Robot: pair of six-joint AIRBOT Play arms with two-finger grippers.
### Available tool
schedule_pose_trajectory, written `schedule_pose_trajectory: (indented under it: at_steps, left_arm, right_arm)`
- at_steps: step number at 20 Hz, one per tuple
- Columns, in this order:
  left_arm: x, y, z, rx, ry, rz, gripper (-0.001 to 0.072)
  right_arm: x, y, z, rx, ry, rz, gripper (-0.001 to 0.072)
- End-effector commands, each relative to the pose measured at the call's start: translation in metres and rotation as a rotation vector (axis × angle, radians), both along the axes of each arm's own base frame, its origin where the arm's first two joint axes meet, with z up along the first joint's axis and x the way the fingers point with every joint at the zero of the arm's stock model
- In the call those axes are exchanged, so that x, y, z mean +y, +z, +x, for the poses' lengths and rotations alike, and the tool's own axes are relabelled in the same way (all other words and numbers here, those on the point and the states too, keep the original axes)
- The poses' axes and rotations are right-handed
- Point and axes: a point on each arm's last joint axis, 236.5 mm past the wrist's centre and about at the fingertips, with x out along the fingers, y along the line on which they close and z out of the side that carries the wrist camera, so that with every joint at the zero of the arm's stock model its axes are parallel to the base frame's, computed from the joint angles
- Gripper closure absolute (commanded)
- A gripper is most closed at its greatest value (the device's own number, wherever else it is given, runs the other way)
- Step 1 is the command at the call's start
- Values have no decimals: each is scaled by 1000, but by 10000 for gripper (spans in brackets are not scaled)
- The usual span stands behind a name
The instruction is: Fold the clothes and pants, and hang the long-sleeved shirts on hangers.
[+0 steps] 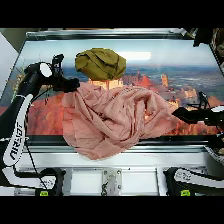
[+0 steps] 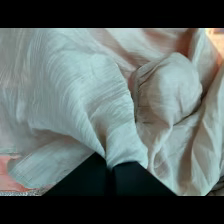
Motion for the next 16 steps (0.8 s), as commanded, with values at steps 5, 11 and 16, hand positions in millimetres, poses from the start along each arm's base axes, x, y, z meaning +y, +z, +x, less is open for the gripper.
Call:
schedule_pose_trajectory:
  at_steps: [5,11,16]
  left_arm:
    - [1,-7,-2,8,5,2,699]
    - [1,-4,6,-28,15,-3,699]
    - [18,29,18,-78,57,-18,80]
  right_arm:
    - [17,36,32,-125,120,-31,702]
    - [113,251,37,-490,382,22,702]
    - [283,319,-35,-605,686,216,702]
